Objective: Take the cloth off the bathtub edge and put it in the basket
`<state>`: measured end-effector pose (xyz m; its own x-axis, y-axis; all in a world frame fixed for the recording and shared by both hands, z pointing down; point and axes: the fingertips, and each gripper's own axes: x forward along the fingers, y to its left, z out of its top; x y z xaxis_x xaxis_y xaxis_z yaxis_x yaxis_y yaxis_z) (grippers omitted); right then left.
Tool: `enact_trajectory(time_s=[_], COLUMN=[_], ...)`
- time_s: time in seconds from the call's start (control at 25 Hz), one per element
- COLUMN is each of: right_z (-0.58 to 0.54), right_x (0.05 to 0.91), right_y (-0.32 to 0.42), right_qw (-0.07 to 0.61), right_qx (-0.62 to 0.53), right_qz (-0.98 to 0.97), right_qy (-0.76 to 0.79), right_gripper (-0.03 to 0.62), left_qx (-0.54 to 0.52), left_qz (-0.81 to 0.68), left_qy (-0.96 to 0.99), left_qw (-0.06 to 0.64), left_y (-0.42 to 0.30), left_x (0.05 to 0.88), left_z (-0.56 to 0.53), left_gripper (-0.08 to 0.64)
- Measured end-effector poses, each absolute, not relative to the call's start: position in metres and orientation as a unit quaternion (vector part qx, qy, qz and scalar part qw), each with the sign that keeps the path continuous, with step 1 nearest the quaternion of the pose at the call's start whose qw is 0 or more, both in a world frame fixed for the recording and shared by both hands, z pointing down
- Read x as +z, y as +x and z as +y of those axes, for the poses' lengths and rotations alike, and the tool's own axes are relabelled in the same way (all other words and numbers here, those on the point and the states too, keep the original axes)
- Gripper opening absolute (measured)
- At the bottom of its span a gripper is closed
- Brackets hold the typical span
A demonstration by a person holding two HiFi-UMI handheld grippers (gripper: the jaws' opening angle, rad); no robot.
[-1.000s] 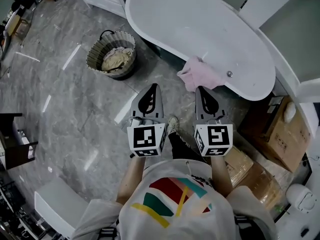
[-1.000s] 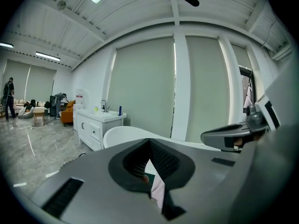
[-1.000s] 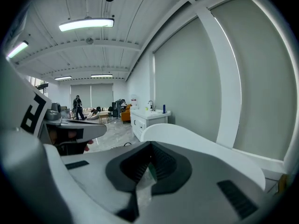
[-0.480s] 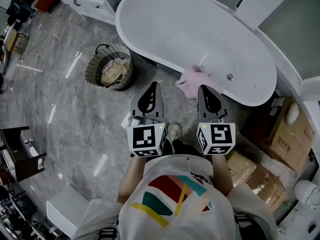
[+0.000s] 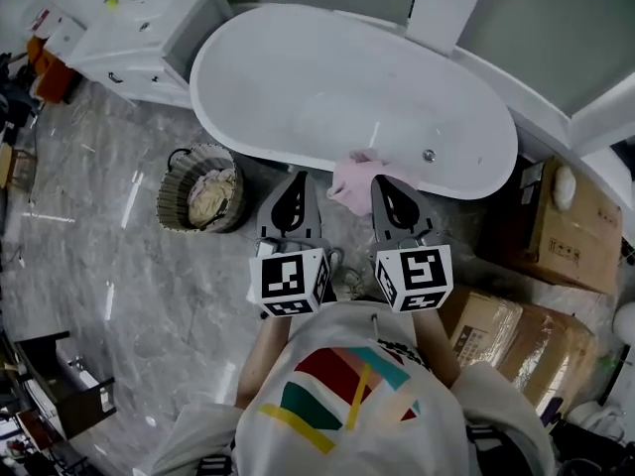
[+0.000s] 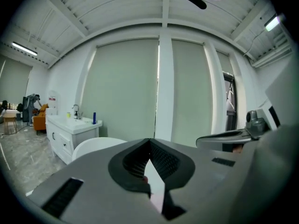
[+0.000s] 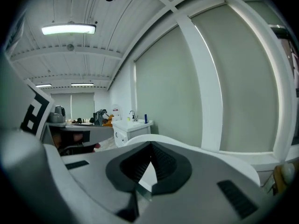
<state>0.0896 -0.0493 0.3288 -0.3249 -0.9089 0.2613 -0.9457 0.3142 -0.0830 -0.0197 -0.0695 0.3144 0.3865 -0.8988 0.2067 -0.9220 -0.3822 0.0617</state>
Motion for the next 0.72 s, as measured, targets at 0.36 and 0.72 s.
enact_trajectory(time_s=[0.36,0.72], right_z=[-0.062,-0.086], right_x=[0.307,0.314], right_y=[0.103,0.082], right_qw=[0.076,0.084], right_qx=[0.081,0.084], right_qz=[-0.764,-0.745], right_qy=[0.636,0.657], right_gripper=[0.012,0.012], left_qx=[0.073,0.069], left_qz=[-0.486,-0.453], left_qy=[0.867,0.885], left_qw=[0.08,0.086], left_y=[0.002,-0.019], left_x=[0.306,0.307], left_z=[-0.097,-0.13], left_gripper=[0.018,0.018])
